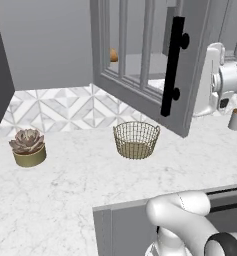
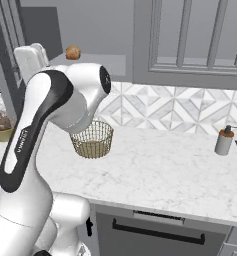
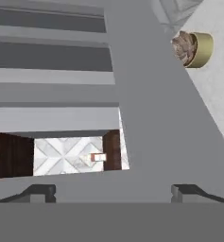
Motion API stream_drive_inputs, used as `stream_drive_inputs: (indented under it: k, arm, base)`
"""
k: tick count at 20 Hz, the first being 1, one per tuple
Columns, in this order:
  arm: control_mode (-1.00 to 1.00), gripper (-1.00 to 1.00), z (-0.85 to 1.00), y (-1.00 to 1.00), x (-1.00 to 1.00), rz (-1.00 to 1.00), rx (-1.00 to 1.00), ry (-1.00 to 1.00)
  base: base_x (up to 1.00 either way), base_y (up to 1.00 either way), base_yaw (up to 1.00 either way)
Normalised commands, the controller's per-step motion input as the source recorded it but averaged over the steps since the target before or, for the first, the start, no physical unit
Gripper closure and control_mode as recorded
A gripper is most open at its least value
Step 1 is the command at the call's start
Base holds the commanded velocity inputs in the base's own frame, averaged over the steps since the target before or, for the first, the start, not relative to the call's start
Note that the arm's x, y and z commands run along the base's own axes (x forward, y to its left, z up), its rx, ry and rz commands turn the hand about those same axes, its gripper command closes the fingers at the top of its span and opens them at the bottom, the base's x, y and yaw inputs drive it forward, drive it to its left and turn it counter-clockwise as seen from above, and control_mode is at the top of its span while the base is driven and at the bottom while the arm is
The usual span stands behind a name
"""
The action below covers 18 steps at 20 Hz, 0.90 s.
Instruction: Open the cabinet, pick up the bread from the cabinet and place it in the basket. Then move the basket to the dining counter.
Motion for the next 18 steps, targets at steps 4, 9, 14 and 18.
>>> stream_drive_inputs:
  k: [4, 9, 14, 18]
  arm:
    - [-1.00, -1.00, 0.00, 1.00, -0.89, 0.13, 0.00, 0.00]
    - [-1.00, -1.00, -0.15, 1.00, -0.14, 0.01, 0.00, -0.01]
    - [-1.00, -1.00, -0.15, 0.68, 0.54, -0.03, -0.09, 0.00]
    - [-1.00, -1.00, 0.00, -0.63, 0.47, -0.03, -0.22, 0.01]
  base:
    - [0.00, 0.00, 0.00]
    - [0.00, 0.00, 0.00]
    - [0.00, 0.00, 0.00]
    - [0.00, 0.00, 0.00]
